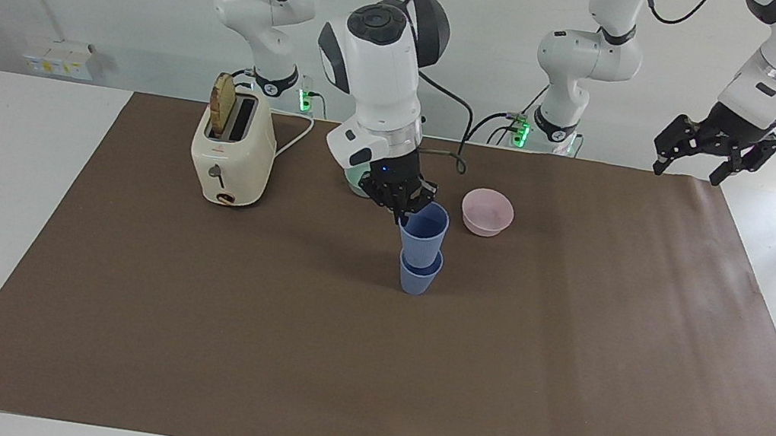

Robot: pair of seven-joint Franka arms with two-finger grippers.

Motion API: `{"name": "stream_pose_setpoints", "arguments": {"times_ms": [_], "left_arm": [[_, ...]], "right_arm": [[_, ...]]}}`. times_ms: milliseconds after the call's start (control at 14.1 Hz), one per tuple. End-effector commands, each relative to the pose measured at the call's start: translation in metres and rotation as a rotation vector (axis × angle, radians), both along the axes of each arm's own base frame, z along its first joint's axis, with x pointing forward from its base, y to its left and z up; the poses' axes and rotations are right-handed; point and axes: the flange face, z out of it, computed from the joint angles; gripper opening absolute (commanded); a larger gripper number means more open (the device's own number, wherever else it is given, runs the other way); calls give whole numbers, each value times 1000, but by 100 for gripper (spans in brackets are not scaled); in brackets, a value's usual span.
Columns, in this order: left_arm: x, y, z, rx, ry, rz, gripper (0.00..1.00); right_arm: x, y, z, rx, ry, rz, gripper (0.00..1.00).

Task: Stack blue cups with both arms
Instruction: 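Lift the blue cup with the right gripper over the centered cup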

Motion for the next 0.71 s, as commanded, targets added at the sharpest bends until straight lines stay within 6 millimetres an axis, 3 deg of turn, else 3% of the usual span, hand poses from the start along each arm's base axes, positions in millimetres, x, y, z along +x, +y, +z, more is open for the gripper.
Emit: {"name": "stream_pose_setpoints", "arguments": {"times_ms": [0, 496, 638], "left_arm": [[-8, 1, 3, -7, 7, 7, 100], [-9, 1, 2, -6, 11, 7, 100], [-9, 2, 2, -5, 11, 9, 100]], "right_arm": [[4, 0, 0, 19, 27, -15, 0], [-3, 1, -20, 10, 71, -4, 0], [-5, 2, -38, -1, 92, -4, 0]]}}
